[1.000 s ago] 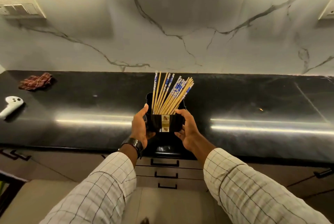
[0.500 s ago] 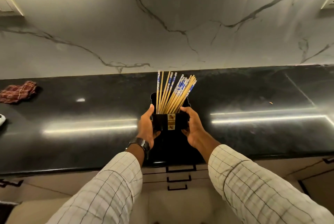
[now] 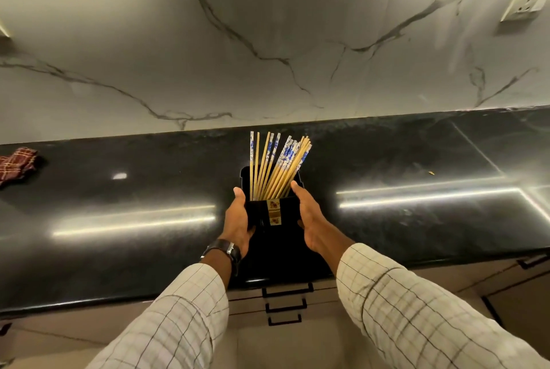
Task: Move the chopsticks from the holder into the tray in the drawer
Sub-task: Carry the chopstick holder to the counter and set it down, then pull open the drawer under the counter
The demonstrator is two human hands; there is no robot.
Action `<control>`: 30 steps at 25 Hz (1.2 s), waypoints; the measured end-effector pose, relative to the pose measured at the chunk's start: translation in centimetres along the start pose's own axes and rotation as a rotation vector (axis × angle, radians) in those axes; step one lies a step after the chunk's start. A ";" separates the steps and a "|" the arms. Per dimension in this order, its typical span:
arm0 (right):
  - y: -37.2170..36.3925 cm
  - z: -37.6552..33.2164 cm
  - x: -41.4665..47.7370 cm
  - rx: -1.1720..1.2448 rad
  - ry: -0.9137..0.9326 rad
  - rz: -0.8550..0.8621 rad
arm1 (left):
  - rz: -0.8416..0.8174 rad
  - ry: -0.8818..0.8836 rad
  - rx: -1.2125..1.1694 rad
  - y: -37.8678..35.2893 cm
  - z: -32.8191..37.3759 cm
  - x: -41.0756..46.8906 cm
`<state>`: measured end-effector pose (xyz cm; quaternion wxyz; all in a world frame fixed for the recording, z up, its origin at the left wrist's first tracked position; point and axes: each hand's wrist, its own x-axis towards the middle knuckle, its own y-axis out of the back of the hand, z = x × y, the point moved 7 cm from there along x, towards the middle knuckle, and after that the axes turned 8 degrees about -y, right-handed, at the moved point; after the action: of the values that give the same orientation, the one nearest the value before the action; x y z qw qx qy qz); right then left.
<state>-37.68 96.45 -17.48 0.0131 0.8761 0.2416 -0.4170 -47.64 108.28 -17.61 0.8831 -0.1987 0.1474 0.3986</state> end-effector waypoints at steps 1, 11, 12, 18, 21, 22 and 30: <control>0.1 0.0 0.1 -0.005 0.007 -0.006 | 0.005 -0.002 0.010 -0.2 -0.1 -0.1; 2.9 2.5 0.8 -0.066 0.183 0.222 | 0.256 -0.101 0.127 2.2 -2.9 -1.8; 3.9 3.3 0.3 -0.022 0.204 0.288 | 0.371 -0.120 0.166 3.2 -3.8 -2.9; 6.5 8.6 -2.1 0.184 0.161 0.264 | 0.456 -0.102 0.137 4.6 -8.9 -8.0; 7.1 11.5 -2.6 0.157 0.116 0.235 | 0.351 0.015 0.109 4.2 -12.0 -9.3; 7.4 12.6 -2.6 0.166 0.078 0.226 | 0.309 0.068 0.104 4.1 -13.2 -9.7; 11.0 21.3 -0.7 0.629 -0.368 0.146 | 0.333 0.432 -0.243 3.8 -20.7 -11.6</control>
<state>-48.71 81.70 -32.75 -0.1841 0.7627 0.0322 -0.6192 -60.04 93.42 -31.86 0.7236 -0.3562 0.3136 0.5012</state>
